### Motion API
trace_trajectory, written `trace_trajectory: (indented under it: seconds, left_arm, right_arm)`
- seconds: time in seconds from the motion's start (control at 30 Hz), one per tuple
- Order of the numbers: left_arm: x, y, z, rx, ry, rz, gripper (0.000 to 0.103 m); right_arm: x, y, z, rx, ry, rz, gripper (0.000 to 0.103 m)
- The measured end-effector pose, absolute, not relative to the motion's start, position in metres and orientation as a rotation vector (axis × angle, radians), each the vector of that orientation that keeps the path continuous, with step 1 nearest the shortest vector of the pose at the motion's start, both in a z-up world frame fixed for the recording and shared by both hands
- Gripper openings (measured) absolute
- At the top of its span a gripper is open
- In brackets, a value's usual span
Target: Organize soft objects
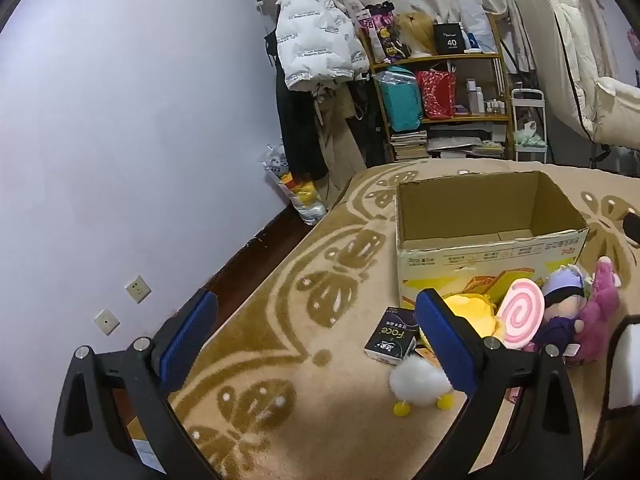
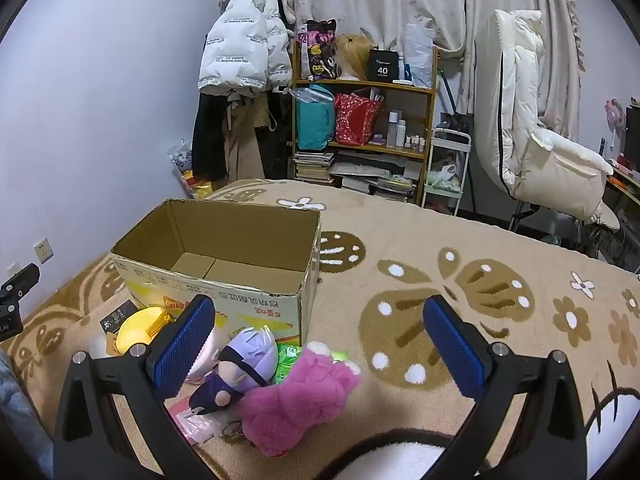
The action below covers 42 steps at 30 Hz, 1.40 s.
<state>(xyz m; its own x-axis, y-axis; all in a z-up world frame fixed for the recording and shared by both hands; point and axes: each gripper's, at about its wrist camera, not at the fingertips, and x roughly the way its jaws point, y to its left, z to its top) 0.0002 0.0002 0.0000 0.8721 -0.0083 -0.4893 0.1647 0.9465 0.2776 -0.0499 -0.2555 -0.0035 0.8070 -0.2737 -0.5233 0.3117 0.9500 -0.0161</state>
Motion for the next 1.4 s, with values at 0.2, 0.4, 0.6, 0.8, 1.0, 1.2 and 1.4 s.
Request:
trace_trajectory:
  seconds: [0.2,0.4,0.6,0.8,1.0,1.2,1.4]
  left_arm:
    - [0.0,0.011,0.004,0.29,0.501,-0.113,0.099]
    - [-0.001,-0.001,0.002,0.328,0.515,-0.104,0.099]
    - [0.0,-0.002,0.0,0.321,0.518,-0.11,0.099]
    - [-0.001,-0.002,-0.002,0.316,0.522,-0.115,0.099]
    - [-0.001,-0.002,-0.002,0.315,0.53,-0.117,0.099]
    - [0.0,-0.002,-0.002,0.317,0.531,-0.117,0.099]
    - [0.0,-0.002,-0.003,0.316,0.533,-0.122,0.099]
  right_arm:
    - [-0.05,-0.255,-0.003,0.068,0.549,-0.317,0.103]
    - [-0.049,-0.254,-0.003,0.066,0.555,-0.318,0.103]
    - [-0.05,-0.256,-0.003,0.062,0.552,-0.316,0.103]
    - [-0.05,-0.256,-0.003,0.061,0.552,-0.316,0.103]
    - [-0.05,-0.257,-0.003,0.06,0.556,-0.313,0.103]
    - [-0.051,-0.255,-0.004,0.061,0.555,-0.313,0.103]
    - [-0.05,-0.256,-0.003,0.06,0.556,-0.313,0.103]
